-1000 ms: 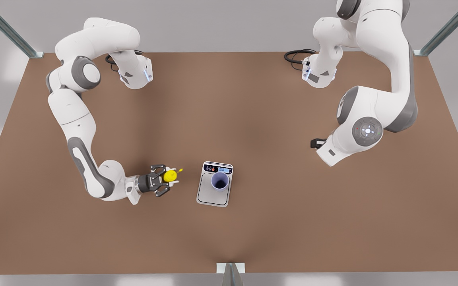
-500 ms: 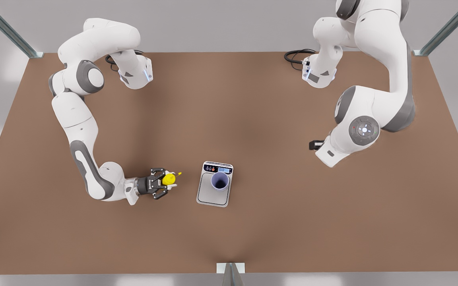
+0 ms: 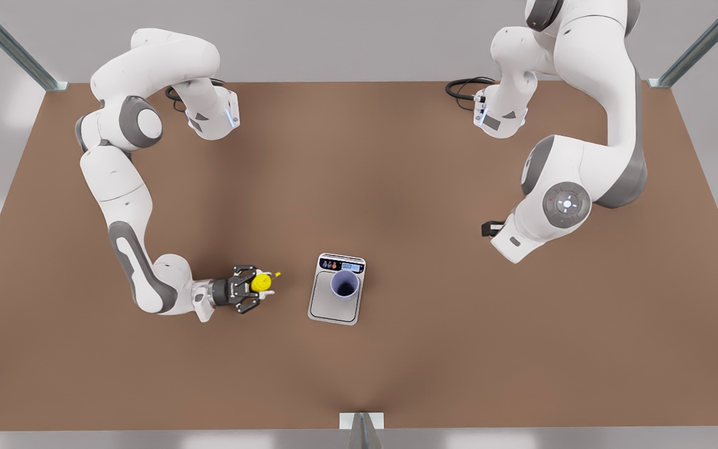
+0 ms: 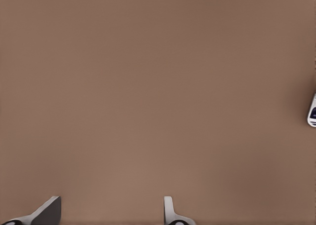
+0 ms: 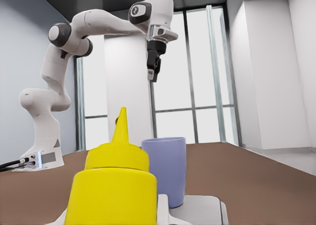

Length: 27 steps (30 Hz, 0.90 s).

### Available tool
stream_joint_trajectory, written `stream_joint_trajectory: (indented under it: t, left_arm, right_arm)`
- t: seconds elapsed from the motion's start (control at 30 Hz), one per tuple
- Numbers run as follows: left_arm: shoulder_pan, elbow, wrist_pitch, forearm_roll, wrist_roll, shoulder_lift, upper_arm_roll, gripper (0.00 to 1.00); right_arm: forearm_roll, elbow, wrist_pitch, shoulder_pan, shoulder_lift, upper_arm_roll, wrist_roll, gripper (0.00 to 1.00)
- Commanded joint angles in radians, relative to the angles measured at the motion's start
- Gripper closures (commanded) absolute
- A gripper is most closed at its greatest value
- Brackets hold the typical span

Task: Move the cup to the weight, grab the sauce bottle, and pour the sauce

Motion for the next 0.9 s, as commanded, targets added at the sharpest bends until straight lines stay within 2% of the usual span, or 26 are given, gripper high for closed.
stream_joint_trajectory:
  t: [0.0, 0.3, 0.43, 0.47, 0.5, 0.6, 0.87]
  left_arm:
    - [0.000, 0.000, 0.000, -0.001, 0.000, 0.000, 0.000, 0.00]
    - [-0.002, 0.000, 0.003, 0.001, -0.002, 0.000, -0.002, 0.00]
    - [-0.002, 0.000, 0.011, 0.001, -0.002, 0.000, -0.002, 0.00]
    - [-0.002, 0.000, 0.011, 0.001, -0.002, 0.000, -0.002, 0.00]
    - [-0.002, 0.000, 0.011, 0.001, -0.002, 0.000, -0.002, 0.00]
    - [-0.002, 0.000, 0.017, 0.002, -0.002, 0.003, -0.002, 0.00]
    - [-0.002, 0.000, 0.022, 0.002, -0.002, 0.003, -0.003, 0.00]
  right_arm:
    - [-0.024, 0.002, -0.014, 0.000, 0.000, -0.001, 0.005, 0.55]
    - [-0.058, 0.002, -0.014, -0.029, 0.000, -0.008, 0.008, 0.55]
    - [-0.073, -0.004, -0.014, -0.043, 0.000, -0.008, 0.016, 0.51]
    - [-0.075, -0.004, -0.014, -0.043, 0.000, -0.008, 0.016, 0.39]
    - [-0.078, -0.003, -0.014, -0.043, 0.000, -0.008, 0.019, 0.20]
    - [-0.078, -0.004, -0.016, -0.044, 0.000, -0.011, 0.042, 0.02]
    - [-0.142, -0.010, -0.014, -0.084, 0.000, -0.013, 0.059, 0.00]
